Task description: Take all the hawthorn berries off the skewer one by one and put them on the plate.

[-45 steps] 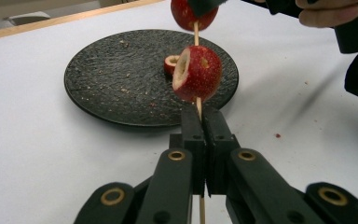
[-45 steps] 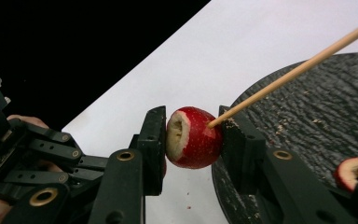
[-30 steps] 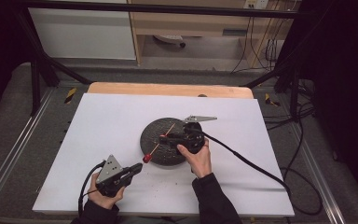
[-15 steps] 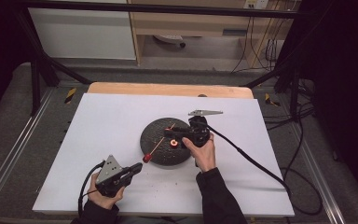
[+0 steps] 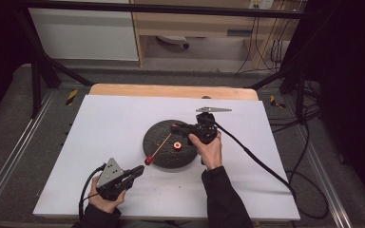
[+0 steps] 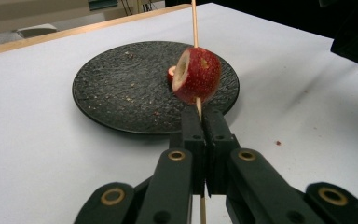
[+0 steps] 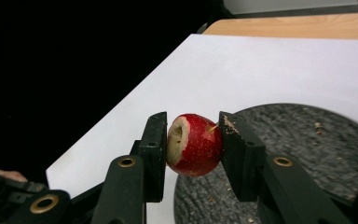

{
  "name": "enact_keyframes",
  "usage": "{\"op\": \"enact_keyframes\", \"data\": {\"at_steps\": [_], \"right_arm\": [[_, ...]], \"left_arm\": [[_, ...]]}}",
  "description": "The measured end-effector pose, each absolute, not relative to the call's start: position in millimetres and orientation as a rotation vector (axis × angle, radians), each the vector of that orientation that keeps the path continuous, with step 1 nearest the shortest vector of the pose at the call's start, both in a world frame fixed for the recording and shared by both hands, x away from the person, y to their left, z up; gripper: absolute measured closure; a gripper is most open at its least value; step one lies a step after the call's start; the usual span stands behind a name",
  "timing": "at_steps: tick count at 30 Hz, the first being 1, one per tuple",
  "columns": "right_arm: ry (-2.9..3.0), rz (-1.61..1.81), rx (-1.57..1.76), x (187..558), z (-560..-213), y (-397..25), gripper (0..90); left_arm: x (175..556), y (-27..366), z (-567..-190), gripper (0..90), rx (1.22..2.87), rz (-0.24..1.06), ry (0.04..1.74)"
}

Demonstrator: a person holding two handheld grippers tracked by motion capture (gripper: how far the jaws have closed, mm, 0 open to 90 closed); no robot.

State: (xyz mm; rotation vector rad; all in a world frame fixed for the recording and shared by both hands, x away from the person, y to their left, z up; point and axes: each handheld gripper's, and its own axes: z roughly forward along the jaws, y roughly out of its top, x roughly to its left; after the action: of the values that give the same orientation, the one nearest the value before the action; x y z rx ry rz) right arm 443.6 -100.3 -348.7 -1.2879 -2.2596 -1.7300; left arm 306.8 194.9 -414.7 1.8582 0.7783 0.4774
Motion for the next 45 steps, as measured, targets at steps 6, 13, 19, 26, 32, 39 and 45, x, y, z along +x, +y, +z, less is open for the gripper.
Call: {"op": "enact_keyframes", "data": {"at_steps": [6,13,19,26,32,39,45], "right_arm": [[-2.279,-1.751,-1.335,449.9,-339.8,-111.1,64.6],[-2.281,-1.771,-1.388,457.7,-334.5,-124.5,64.7],[-2.302,-1.771,-1.422,463.9,-335.6,-131.2,64.7],[-2.329,-1.739,-1.443,472.6,-349.1,-128.3,64.6],[-2.348,-1.689,-1.457,478.8,-367.4,-119.3,64.6],[-2.398,-1.617,-1.468,485.3,-391.7,-107.4,64.5],[-2.424,-1.545,-1.480,489.4,-412.8,-97.8,64.5]], "left_arm": [[306.6,194.4,-415.2,88.5,1.860,0.476,0.778],[307.1,195.9,-415.5,88.5,1.862,0.478,0.782],[307.7,196.4,-415.6,88.5,1.858,0.475,0.788],[308.9,197.8,-415.3,88.5,1.855,0.470,0.795],[309.7,198.0,-415.8,88.5,1.857,0.467,0.798],[310.2,198.1,-416.0,88.5,1.856,0.465,0.800],[310.3,197.6,-416.3,88.5,1.862,0.464,0.799]]}}
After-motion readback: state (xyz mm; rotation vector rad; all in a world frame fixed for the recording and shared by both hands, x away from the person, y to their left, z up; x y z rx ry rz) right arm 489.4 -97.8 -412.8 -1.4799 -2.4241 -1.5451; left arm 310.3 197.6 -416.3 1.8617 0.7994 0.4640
